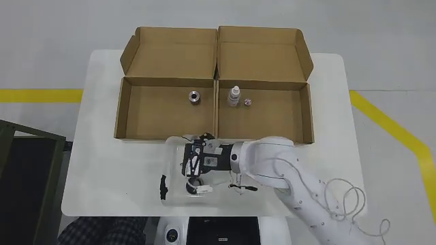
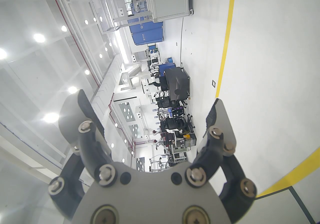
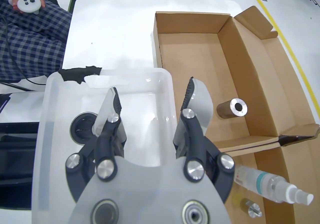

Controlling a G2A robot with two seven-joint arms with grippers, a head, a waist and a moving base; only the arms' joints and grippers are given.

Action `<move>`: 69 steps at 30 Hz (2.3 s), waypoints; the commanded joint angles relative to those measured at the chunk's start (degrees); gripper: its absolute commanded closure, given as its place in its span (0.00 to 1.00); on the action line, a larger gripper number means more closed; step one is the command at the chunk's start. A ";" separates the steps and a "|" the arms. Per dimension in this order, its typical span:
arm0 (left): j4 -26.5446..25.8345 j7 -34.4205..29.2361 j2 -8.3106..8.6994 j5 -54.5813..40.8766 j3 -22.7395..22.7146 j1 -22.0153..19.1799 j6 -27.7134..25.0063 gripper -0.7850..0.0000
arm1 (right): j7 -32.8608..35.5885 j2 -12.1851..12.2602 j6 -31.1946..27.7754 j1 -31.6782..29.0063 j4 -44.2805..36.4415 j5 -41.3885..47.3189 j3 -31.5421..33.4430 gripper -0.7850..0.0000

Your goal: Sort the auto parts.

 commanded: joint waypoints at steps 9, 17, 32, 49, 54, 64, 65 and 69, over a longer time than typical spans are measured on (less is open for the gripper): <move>0.00 0.00 0.00 0.00 0.00 0.00 0.00 0.00 | -1.22 1.64 -4.39 -4.90 -1.16 -1.84 0.78 0.30; 0.00 0.00 0.00 0.00 0.00 0.00 0.00 0.00 | -2.01 2.46 -6.70 -6.10 0.14 -3.05 0.17 0.27; 0.00 0.00 0.00 0.00 0.00 0.00 0.00 0.00 | -1.64 2.70 -6.57 -4.21 5.95 -1.83 -3.33 0.24; 0.00 0.00 0.00 0.00 0.00 0.00 0.00 0.00 | -3.09 2.15 -5.77 -0.11 12.18 0.27 -7.55 0.40; 0.00 0.00 0.00 0.00 0.00 0.00 0.00 0.00 | -4.28 2.07 -6.36 0.74 13.53 1.66 -8.26 0.58; 0.00 0.00 0.00 0.00 0.00 0.00 0.00 0.00 | -7.28 2.13 -8.31 2.91 15.43 5.21 -8.18 1.00; 0.00 0.00 0.00 0.00 0.00 0.00 0.00 0.00 | -7.53 2.18 -8.43 3.03 15.36 5.55 -8.05 1.00; 0.00 0.00 0.00 0.00 0.00 0.00 0.00 0.00 | -8.31 2.48 -9.10 3.32 14.81 6.61 -7.27 1.00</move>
